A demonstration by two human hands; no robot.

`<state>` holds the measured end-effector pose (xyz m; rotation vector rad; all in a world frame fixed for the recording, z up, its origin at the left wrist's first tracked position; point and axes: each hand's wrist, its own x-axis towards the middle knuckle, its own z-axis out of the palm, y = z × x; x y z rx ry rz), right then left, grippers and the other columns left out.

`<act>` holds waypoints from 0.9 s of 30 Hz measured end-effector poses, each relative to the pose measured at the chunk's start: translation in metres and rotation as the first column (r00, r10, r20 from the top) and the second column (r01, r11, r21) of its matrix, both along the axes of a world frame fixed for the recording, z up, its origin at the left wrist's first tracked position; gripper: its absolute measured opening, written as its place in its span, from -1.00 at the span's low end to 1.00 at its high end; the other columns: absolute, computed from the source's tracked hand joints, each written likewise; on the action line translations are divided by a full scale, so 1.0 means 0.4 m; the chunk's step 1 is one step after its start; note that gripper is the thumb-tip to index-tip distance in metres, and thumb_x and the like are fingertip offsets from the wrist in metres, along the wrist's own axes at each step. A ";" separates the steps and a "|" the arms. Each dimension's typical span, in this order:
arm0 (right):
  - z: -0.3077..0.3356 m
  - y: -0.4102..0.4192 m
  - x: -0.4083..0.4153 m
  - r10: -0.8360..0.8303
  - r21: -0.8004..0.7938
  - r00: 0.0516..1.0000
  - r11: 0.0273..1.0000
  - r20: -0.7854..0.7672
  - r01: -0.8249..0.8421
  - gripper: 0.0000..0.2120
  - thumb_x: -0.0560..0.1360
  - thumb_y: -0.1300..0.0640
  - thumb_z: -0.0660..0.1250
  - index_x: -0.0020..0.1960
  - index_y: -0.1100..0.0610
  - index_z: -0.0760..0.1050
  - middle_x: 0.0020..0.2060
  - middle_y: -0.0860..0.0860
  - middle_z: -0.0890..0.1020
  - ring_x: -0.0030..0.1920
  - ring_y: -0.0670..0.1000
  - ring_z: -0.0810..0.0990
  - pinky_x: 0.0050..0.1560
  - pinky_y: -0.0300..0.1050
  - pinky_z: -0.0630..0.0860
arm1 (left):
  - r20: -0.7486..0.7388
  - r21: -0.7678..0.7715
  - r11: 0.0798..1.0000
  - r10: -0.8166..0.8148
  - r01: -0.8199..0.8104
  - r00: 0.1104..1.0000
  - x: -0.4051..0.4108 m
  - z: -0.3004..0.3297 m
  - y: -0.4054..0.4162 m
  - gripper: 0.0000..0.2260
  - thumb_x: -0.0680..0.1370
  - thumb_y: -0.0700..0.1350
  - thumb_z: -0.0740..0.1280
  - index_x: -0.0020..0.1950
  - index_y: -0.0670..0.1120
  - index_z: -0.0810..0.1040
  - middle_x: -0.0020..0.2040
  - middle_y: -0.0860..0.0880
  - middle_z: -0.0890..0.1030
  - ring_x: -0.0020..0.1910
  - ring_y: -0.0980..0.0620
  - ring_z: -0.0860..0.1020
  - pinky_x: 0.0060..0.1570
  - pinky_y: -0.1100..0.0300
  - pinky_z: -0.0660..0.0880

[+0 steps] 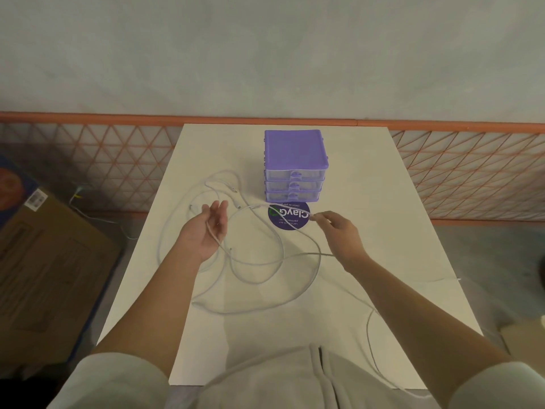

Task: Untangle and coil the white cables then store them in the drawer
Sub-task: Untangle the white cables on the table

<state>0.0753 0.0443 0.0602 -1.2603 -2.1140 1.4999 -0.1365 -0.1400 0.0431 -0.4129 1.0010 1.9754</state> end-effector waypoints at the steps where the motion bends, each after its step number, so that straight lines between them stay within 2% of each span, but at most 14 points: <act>1: 0.000 -0.005 -0.011 0.032 -0.024 0.998 0.999 -0.054 -0.033 -0.78 0.57 -0.08 0.27 -0.02 -0.01 0.63 -0.41 -0.17 0.53 -0.34 -0.07 0.42 -0.28 -0.15 0.35 | -0.005 0.003 1.000 -0.013 0.013 1.000 0.004 0.000 0.002 -0.74 0.69 -0.02 0.13 0.01 -0.13 0.54 -0.10 -0.09 0.71 -0.24 0.04 0.68 -0.29 0.26 0.62; 3: -0.003 -0.017 -0.035 0.065 -0.060 0.990 0.995 -0.122 -0.073 -0.79 0.59 -0.01 0.28 0.01 0.07 0.63 -0.43 -0.23 0.51 -0.34 -0.14 0.41 -0.25 -0.23 0.35 | -0.027 -0.012 0.999 -0.046 0.046 0.999 0.010 0.004 0.006 -0.71 0.69 0.00 0.12 0.00 -0.14 0.54 -0.02 -0.13 0.69 -0.06 -0.06 0.67 -0.13 0.09 0.66; 6: 0.000 -0.036 -0.065 0.129 -0.104 0.973 0.983 -0.191 -0.151 -0.83 0.61 0.05 0.26 0.00 0.10 0.60 -0.45 -0.22 0.47 -0.39 -0.15 0.37 -0.33 -0.31 0.32 | -0.053 -0.054 0.996 -0.073 0.070 0.996 0.013 0.013 0.012 -0.70 0.69 0.00 0.11 -0.02 -0.14 0.53 -0.02 -0.15 0.65 -0.07 -0.10 0.66 -0.04 -0.03 0.61; 8: 0.005 -0.047 -0.080 0.194 -0.103 0.962 0.971 -0.192 -0.216 -0.84 0.61 0.05 0.26 -0.05 0.04 0.58 -0.41 -0.16 0.47 -0.38 -0.12 0.37 -0.37 -0.35 0.32 | -0.076 -0.058 0.995 -0.090 0.086 0.993 0.011 0.018 0.015 -0.71 0.69 -0.02 0.09 0.03 -0.15 0.53 -0.03 -0.16 0.67 -0.11 -0.10 0.68 -0.05 -0.03 0.61; 10: 0.001 -0.059 -0.089 0.249 -0.096 0.952 0.958 -0.180 -0.269 -0.85 0.61 0.07 0.25 -0.07 0.01 0.58 -0.34 -0.11 0.51 -0.35 -0.10 0.40 -0.31 -0.34 0.34 | -0.106 -0.043 0.996 -0.084 0.080 0.991 0.006 0.024 0.018 -0.74 0.69 -0.06 0.09 0.07 -0.18 0.51 -0.07 -0.15 0.70 -0.08 -0.10 0.68 -0.09 0.00 0.64; 12: -0.006 -0.068 -0.092 0.285 -0.086 0.945 0.950 -0.162 -0.301 -0.84 0.62 0.11 0.23 -0.02 0.04 0.59 -0.28 -0.17 0.55 -0.33 -0.12 0.42 -0.27 -0.41 0.36 | -0.128 0.012 0.999 -0.036 0.038 0.991 0.000 0.027 0.022 -0.74 0.70 -0.06 0.07 0.09 -0.17 0.50 -0.05 -0.12 0.71 -0.06 -0.07 0.69 -0.09 0.03 0.65; 14: -0.017 -0.074 -0.090 0.311 -0.068 0.945 0.946 -0.100 -0.318 -0.82 0.63 0.11 0.22 0.06 0.09 0.60 -0.32 -0.21 0.53 -0.33 -0.15 0.43 -0.31 -0.49 0.34 | -0.126 0.080 0.997 0.012 -0.002 0.992 -0.002 0.033 0.025 -0.70 0.71 -0.02 0.04 0.12 -0.14 0.50 0.00 -0.08 0.71 -0.01 -0.06 0.69 -0.01 0.01 0.64; 16: -0.030 -0.080 -0.089 0.341 -0.048 0.940 0.939 -0.020 -0.341 -0.81 0.62 0.05 0.22 0.07 0.04 0.60 -0.33 -0.17 0.52 -0.32 -0.16 0.44 -0.28 -0.42 0.37 | -0.132 0.123 0.992 0.029 -0.013 0.991 -0.001 0.035 0.028 -0.67 0.69 0.04 0.02 0.14 -0.10 0.50 0.03 -0.04 0.71 -0.01 -0.03 0.69 0.00 -0.03 0.62; 19: -0.049 -0.089 -0.098 0.351 -0.040 0.936 0.936 0.038 -0.350 -0.84 0.60 -0.04 0.22 0.02 -0.09 0.58 -0.14 -0.04 0.64 -0.28 -0.12 0.50 -0.10 -0.14 0.46 | -0.136 0.166 0.986 0.039 -0.016 0.990 0.007 0.036 0.034 -0.67 0.68 0.08 0.03 0.20 -0.07 0.48 0.16 0.01 0.67 0.08 -0.01 0.67 0.04 -0.07 0.61; 20: -0.050 -0.094 -0.101 0.348 -0.041 0.937 0.937 0.035 -0.346 -0.84 0.59 -0.04 0.23 0.02 -0.09 0.58 -0.13 -0.02 0.64 -0.27 -0.11 0.50 -0.11 -0.13 0.46 | -0.142 0.174 0.985 0.040 -0.014 0.989 0.010 0.036 0.036 -0.67 0.67 0.08 0.04 0.24 -0.06 0.47 0.22 0.03 0.64 0.11 -0.01 0.66 0.07 -0.07 0.61; 24: -0.044 -0.105 -0.104 0.388 -0.032 0.919 0.922 0.066 -0.387 -0.80 0.62 0.00 0.22 0.08 0.03 0.58 -0.32 -0.04 0.52 -0.30 -0.09 0.47 -0.32 -0.24 0.35 | -0.209 0.189 0.982 0.033 0.007 0.977 0.023 0.046 0.047 -0.66 0.68 0.05 0.06 0.36 -0.04 0.43 0.32 0.06 0.57 0.17 0.00 0.63 0.16 -0.02 0.55; 27: -0.044 -0.111 -0.105 0.406 -0.027 0.907 0.914 0.112 -0.406 -0.79 0.62 -0.02 0.19 0.08 0.01 0.57 -0.29 -0.04 0.55 -0.31 -0.08 0.46 -0.32 -0.22 0.35 | -0.257 0.181 0.983 0.015 0.033 0.966 0.029 0.051 0.051 -0.64 0.68 0.03 0.06 0.41 -0.07 0.39 0.33 0.07 0.56 0.22 0.00 0.60 0.21 0.02 0.54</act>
